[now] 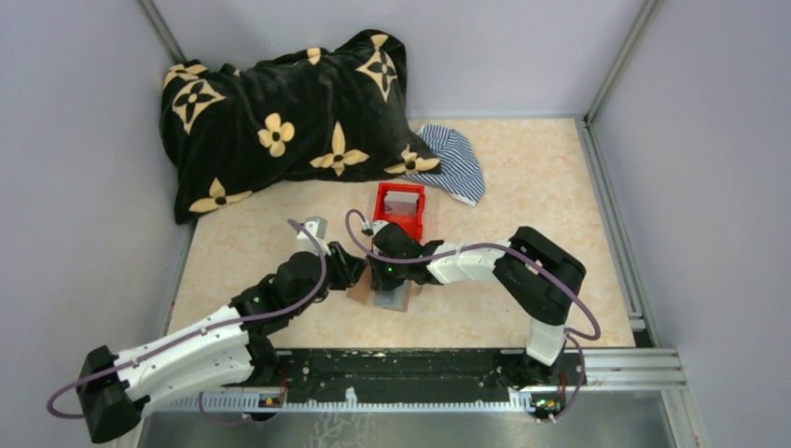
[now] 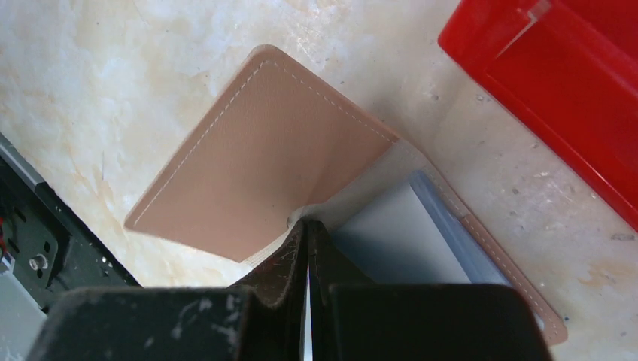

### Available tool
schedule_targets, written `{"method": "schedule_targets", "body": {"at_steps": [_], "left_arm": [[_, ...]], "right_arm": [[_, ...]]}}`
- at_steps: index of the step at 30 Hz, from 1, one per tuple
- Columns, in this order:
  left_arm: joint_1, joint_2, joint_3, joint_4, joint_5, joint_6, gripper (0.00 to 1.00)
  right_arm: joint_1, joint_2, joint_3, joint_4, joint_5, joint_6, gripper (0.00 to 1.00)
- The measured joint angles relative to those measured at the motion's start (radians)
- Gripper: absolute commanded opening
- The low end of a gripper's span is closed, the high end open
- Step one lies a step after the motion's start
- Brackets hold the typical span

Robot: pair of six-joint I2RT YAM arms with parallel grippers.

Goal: Take the credit cards out of the card holder

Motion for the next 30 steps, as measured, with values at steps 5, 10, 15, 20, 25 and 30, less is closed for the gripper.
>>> {"method": "schedule_targets", "body": {"at_steps": [5, 10, 15, 20, 25, 30], "left_arm": [[-0.005, 0.094, -0.051, 0.05, 0.076, 0.019, 0.39], [-0.006, 0.088, -0.099, 0.057, 0.122, -0.013, 0.39], [-0.005, 0.053, -0.183, 0.025, 0.113, -0.068, 0.46], [-0.005, 0.136, -0.206, 0.037, 0.135, -0.113, 0.58], [0.002, 0.239, -0.199, 0.101, 0.154, -0.16, 0.82], [0.011, 0.258, -0.193, 0.155, 0.167, -0.184, 0.9]], "right_arm": [[0.0, 0.011, 0.0, 0.015, -0.01, 0.003, 0.0], [0.0, 0.011, 0.001, 0.015, -0.01, 0.01, 0.0], [0.0, 0.011, 0.0, 0.016, -0.009, 0.014, 0.0], [0.0, 0.011, 0.0, 0.016, -0.009, 0.018, 0.0], [0.0, 0.009, 0.0, 0.012, -0.005, 0.018, 0.0], [-0.001, -0.024, -0.005, -0.023, 0.014, 0.018, 0.0]]}}
